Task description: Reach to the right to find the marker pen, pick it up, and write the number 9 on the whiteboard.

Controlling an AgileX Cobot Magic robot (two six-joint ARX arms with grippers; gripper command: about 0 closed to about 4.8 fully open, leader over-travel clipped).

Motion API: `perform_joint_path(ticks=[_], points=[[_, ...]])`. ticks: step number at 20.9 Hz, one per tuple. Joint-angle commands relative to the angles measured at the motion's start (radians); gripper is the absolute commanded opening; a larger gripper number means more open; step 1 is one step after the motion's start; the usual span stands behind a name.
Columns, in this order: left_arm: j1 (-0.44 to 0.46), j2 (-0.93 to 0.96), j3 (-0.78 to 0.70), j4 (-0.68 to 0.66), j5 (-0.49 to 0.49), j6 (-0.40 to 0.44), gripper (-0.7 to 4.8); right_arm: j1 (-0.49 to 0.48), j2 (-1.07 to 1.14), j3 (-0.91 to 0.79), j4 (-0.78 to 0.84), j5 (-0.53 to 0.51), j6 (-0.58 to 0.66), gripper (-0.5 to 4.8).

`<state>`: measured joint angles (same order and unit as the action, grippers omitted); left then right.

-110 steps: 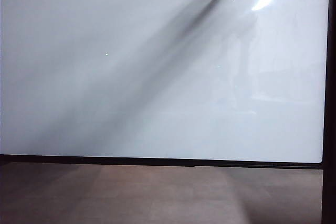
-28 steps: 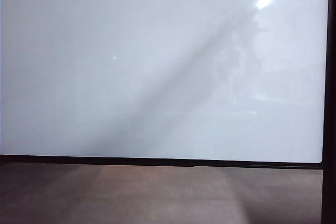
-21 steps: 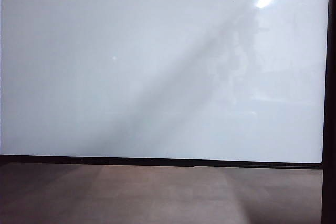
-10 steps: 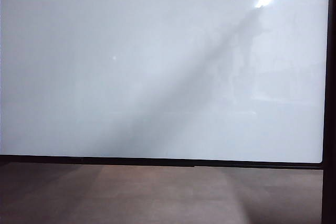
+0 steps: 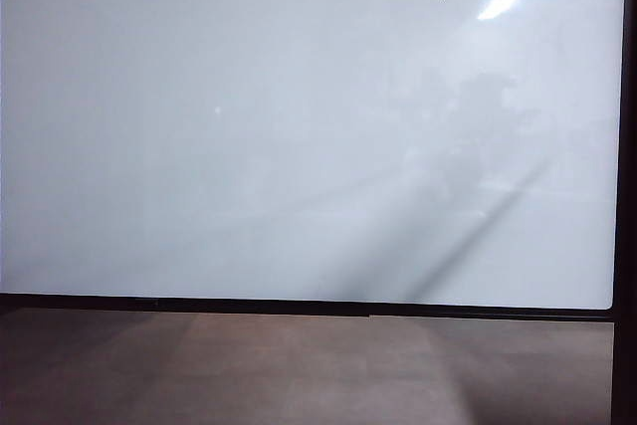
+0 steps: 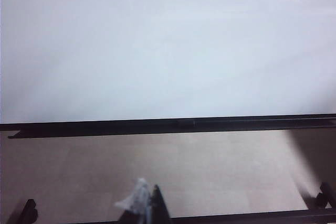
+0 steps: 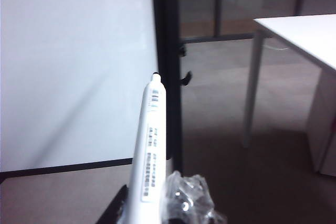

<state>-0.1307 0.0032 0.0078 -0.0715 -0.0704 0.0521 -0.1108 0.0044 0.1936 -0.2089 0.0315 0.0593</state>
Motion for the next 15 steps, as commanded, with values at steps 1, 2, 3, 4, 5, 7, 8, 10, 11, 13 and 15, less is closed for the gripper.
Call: perform_joint_path(ticks=[1,2,3,4,5,7,8,10,11,13,15], points=[[0.001,0.001,0.001,0.005,0.004,0.0,-0.05,0.003,-0.002,-0.044,0.069,-0.01,0.004,0.0],[0.001,0.001,0.001,0.005,0.004,0.0,-0.05,0.005,-0.002,-0.056,0.083,-0.01,0.008,0.0],[0.001,0.001,0.001,0.005,0.004,0.0,-0.05,0.006,-0.002,-0.08,0.118,-0.009,0.012,0.0],[0.001,0.001,0.001,0.005,0.004,0.0,-0.05,0.007,-0.002,-0.091,0.136,-0.009,0.012,0.0],[0.001,0.001,0.001,0.005,0.004,0.0,-0.05,0.008,-0.002,-0.112,0.172,-0.012,0.019,0.0],[0.001,0.001,0.001,0.005,0.004,0.0,-0.05,0.008,-0.002,-0.134,0.198,-0.012,0.02,0.0],[0.001,0.001,0.001,0.005,0.004,0.0,-0.05,0.01,-0.002,-0.144,0.21,-0.012,0.02,0.0],[0.001,0.001,0.001,0.005,0.004,0.0,-0.05,0.018,-0.002,-0.157,0.22,-0.01,0.02,0.0],[0.001,0.001,0.001,0.005,0.004,0.0,-0.05,0.023,-0.002,-0.163,0.224,-0.006,0.019,0.0],[0.001,0.001,0.001,0.005,0.004,0.0,-0.05,0.031,-0.002,-0.181,0.242,-0.006,0.019,0.0],[0.001,0.001,0.001,0.005,0.004,0.0,-0.05,0.032,-0.002,-0.188,0.242,-0.008,0.019,0.0]])
